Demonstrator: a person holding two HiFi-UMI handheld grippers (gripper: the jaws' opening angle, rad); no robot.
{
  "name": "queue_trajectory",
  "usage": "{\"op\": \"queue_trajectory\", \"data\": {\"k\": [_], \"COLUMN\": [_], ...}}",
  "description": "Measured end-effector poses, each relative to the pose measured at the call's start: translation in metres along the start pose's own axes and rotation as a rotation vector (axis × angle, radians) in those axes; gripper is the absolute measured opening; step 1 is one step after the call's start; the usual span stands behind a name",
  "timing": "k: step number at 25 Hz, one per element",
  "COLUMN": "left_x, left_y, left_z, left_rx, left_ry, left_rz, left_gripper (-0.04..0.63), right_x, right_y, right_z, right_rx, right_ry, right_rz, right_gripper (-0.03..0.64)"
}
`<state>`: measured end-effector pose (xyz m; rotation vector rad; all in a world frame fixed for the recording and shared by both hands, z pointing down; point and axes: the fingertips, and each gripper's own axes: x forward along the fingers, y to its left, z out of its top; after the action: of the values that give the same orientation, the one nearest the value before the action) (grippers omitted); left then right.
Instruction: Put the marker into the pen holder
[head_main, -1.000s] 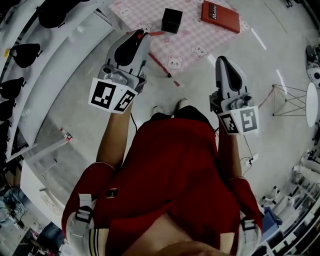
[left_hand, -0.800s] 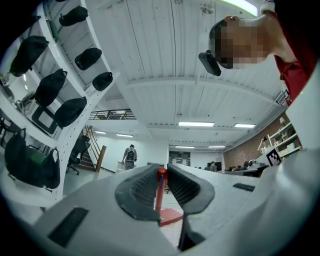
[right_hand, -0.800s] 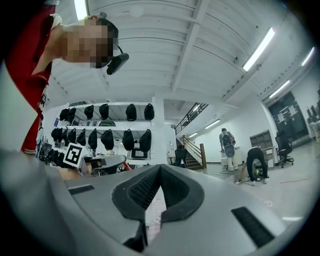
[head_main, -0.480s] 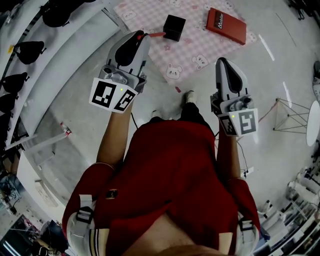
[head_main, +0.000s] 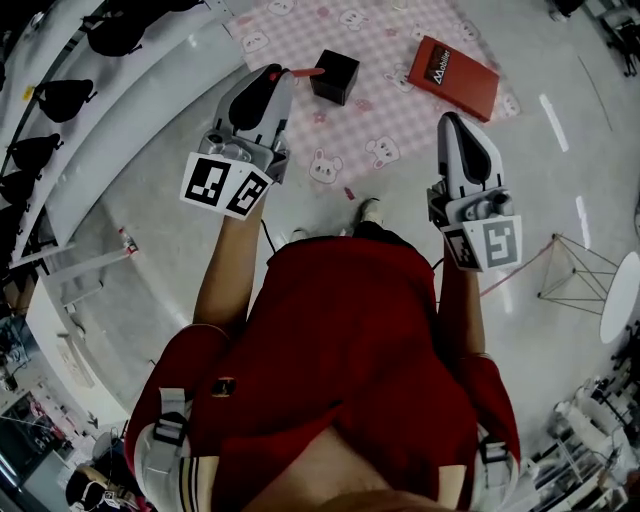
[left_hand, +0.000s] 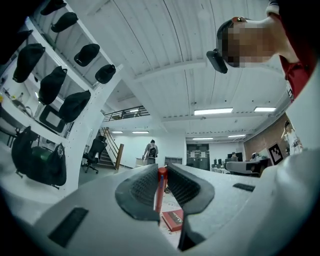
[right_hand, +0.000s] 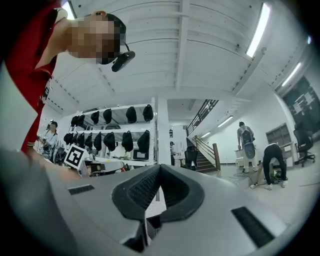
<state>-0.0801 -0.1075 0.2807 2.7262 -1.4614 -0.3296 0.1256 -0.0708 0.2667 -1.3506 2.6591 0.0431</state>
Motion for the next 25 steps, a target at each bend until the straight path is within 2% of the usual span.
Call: {"op": "queue_trajectory", "data": {"k": [5, 13, 19, 25], "left_x": [0.024, 0.046, 0.053, 0.054], "left_y": [-0.001, 0.005, 0.018, 0.031], "left_z": [-0.021, -0.055, -0.07, -0.086], "left_rx": [0.006, -0.002, -0.016, -0.05], "left_ry": [0.035, 0.081, 0.088, 0.101], "left_rz": [0.067, 0.177, 0.228, 0.241], "left_gripper": [0.061, 0.063, 0.062, 0.063], "right_x": [0.008, 0.009, 0.017, 0.023], "right_y": [-0.031, -0.078, -0.089, -0.085], "right_z": [0.002, -0.013, -0.014, -0.016], "right_rx": [0.037, 0.042, 0.046, 0.035], "right_ry": [-0.017, 0.02, 0.026, 0.055], "right_rz": [0.084, 0.145, 0.172, 0.175], "right_gripper": [-0.002, 0.0, -0.002, -0.001]}}
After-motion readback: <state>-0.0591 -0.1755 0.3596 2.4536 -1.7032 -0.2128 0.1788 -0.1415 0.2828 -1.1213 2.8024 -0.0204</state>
